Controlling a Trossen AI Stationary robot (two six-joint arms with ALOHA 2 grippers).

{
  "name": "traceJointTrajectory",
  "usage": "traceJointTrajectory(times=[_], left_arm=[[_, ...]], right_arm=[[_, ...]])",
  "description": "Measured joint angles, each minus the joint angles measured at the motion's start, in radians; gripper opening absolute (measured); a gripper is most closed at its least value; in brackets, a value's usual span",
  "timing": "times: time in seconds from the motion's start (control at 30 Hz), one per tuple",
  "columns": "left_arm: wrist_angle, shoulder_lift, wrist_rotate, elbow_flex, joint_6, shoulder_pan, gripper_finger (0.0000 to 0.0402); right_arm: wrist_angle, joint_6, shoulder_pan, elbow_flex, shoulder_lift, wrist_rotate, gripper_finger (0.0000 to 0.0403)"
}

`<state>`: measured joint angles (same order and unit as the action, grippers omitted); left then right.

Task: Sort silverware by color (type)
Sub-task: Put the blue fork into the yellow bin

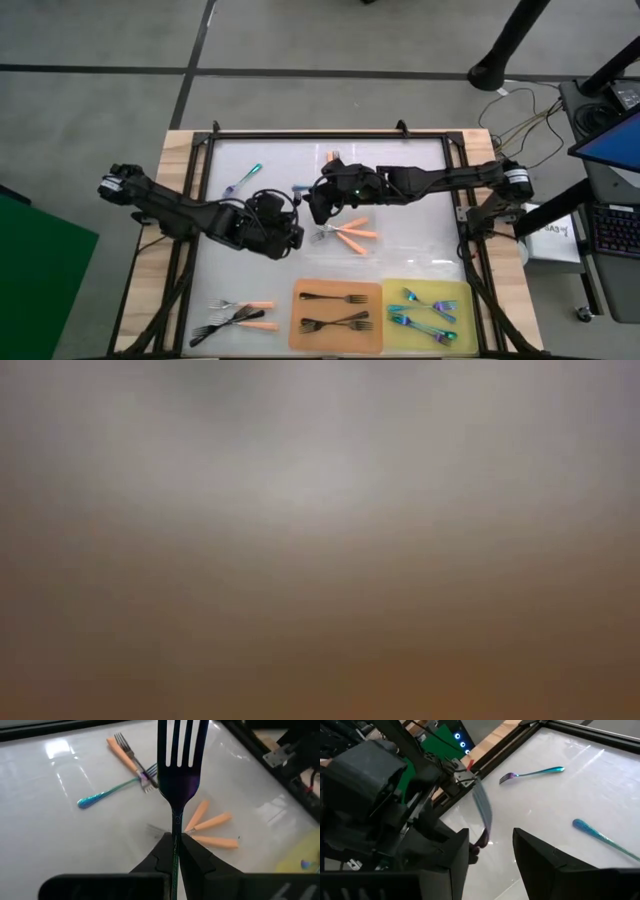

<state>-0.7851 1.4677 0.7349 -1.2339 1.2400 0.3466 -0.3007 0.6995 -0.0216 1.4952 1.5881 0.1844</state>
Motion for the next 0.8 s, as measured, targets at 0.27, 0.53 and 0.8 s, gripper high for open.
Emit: traceJointTrajectory(times=[0.27,0.53,0.8], left_arm=[[0.128,0.0,-0.006,0.0,-0.107,-0.024,0.0],[0.119,0.0,-0.006,0.002,-0.11,-0.026,0.0],[0.125,0.0,-0.003,0.002,-0.111,-0.029,0.0]], right_arm=[[0.025,0.0,0.0,0.0,0.038,0.0,0.0144],[0.042,-0.003,0.002,0.0,0.051,0.001,0.0123],[0.044,-0.021,0.009,0.0,0.051,0.002,0.0034]])
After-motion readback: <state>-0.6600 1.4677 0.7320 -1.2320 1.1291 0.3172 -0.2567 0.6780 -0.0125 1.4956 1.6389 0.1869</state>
